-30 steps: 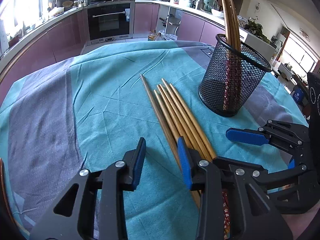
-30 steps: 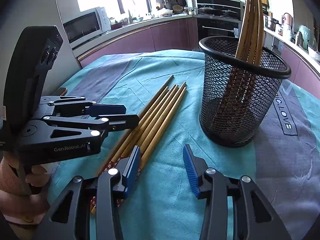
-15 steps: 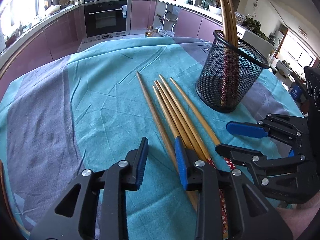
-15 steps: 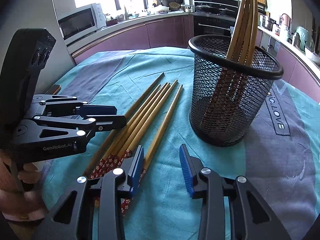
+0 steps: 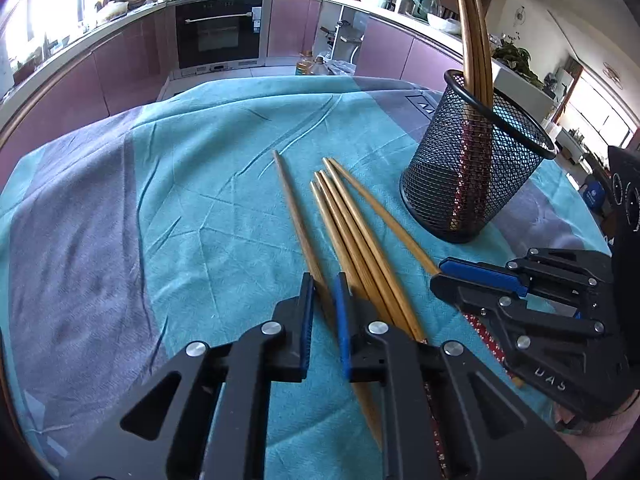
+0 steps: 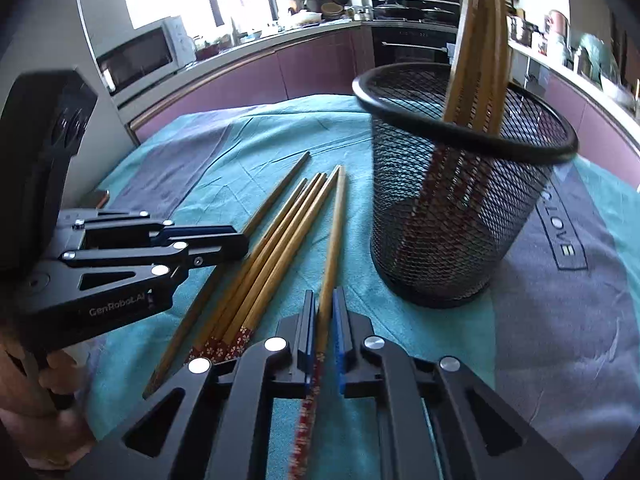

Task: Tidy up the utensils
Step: 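Grasp a third wooden chopstick from the row with the right gripper, then lift the chopstick upright and carry it over the mesh cup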

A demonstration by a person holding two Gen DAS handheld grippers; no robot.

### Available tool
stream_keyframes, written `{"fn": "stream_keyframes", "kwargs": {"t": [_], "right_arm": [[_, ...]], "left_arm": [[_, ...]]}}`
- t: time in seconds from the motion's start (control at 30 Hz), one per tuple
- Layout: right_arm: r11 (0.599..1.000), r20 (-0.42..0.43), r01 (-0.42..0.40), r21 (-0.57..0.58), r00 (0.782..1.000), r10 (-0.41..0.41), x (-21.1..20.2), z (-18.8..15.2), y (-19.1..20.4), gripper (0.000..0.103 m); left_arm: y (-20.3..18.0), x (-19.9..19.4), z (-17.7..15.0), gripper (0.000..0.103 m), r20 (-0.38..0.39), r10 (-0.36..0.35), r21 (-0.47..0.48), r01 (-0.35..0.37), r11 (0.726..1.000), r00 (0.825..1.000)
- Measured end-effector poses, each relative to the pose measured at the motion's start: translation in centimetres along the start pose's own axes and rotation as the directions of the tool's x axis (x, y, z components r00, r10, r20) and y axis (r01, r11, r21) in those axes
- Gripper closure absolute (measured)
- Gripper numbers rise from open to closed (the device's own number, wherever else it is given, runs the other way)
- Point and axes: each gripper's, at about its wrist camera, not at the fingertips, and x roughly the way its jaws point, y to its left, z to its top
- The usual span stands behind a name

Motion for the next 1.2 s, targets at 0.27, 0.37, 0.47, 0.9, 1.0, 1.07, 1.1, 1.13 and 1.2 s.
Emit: {"fn": "stream_keyframes", "kwargs": {"t": [0.27,0.37,0.47,0.9,1.0,1.07,1.1,1.13,1.2], "right_arm": [[0.998,0.06,-0.039,0.039,0.998,0.037,-1.9,-0.3,-1.0,0.097],[0.997,0.065,-0.076,0.018,0.995,0.075,-2.5,-0.5,-0.8,0.097],[0.995,0.05,-0.096,-0.014,0.994,0.096,-2.5,-0.7,-0.2,0.097],[0.994,-0.038,-0.088,-0.064,0.996,0.085,-0.6,-0.3,0.6,0.096],[0.995,-0.04,-0.083,-0.064,0.996,0.08,-0.1,0.4,0.5,0.095],[0.994,-0.04,-0.08,-0.069,0.996,0.077,0.2,0.6,0.5,0.095],[0.995,-0.039,-0.08,-0.067,0.996,0.078,0.4,0.8,0.4,0.095],[0.994,-0.041,-0.085,-0.064,0.996,0.082,0.6,0.9,0.4,0.095],[0.994,-0.035,-0.084,-0.063,0.996,0.082,0.5,1.0,0.3,0.096]], "left_arm": [[0.7,-1.4,-0.9,0.095,0.028,-0.017,-0.029,0.018,0.999,0.999],[0.7,-2.1,-1.3,0.095,0.034,-0.032,-0.024,0.033,0.999,0.999],[0.3,-2.7,-1.9,0.095,0.032,-0.051,-0.011,0.052,0.999,0.998],[-0.3,-1.3,-2.3,0.093,-0.03,-0.065,0.044,0.067,0.997,0.997],[-0.1,-0.9,-1.7,0.09,-0.036,-0.075,0.041,0.077,0.996,0.997],[-0.1,-0.5,-1.2,0.09,-0.04,-0.076,0.044,0.078,0.996,0.996],[-0.1,-0.4,-1.1,0.09,-0.042,-0.076,0.043,0.078,0.996,0.996],[-0.1,-0.3,-1.0,0.09,-0.042,-0.077,0.044,0.078,0.996,0.996],[-0.1,-0.1,-0.8,0.091,-0.043,-0.074,0.039,0.075,0.996,0.996]]}}
